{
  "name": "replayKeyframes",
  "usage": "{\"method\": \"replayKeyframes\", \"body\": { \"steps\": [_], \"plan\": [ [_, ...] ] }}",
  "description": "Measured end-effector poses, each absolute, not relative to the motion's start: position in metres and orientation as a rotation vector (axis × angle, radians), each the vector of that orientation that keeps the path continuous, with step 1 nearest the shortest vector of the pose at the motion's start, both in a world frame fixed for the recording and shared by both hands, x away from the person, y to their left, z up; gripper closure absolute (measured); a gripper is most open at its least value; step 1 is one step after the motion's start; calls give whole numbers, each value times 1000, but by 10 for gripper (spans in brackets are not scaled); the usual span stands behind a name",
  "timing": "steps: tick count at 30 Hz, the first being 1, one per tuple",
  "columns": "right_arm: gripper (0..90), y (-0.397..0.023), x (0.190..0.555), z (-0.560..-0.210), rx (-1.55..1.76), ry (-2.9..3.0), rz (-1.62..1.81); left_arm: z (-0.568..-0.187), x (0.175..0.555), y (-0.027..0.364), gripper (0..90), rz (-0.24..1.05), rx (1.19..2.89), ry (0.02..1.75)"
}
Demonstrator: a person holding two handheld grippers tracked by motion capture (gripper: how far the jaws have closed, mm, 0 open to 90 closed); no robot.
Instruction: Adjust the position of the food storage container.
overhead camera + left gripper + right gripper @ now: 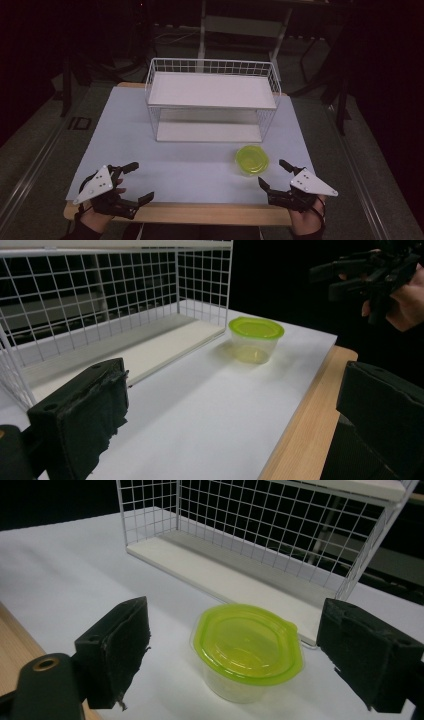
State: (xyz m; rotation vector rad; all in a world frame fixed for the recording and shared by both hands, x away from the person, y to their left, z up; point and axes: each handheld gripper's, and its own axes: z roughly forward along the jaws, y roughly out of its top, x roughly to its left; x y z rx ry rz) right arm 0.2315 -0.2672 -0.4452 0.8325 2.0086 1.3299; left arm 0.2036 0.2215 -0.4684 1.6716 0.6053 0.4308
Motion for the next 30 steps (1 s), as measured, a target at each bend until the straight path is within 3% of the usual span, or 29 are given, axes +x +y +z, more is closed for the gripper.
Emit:
{"method": "replayKeyframes", "body": {
  "steps": [12, 21, 24, 30],
  "plan": [
    [135, -259, 231, -426, 740, 2096, 1380, -467, 201, 220, 11, 401, 1654, 564],
    [115, -257, 251, -419, 837, 2128, 1391, -468, 202, 221, 11, 409, 1652, 584],
    [139, -262, 261, -418, 903, 2100, 1404, -468, 202, 221, 11, 408, 1652, 585],
    [333, -275, 283, -424, 1000, 2100, 1323, -468, 203, 222, 11, 410, 1650, 588]
  ]
}}
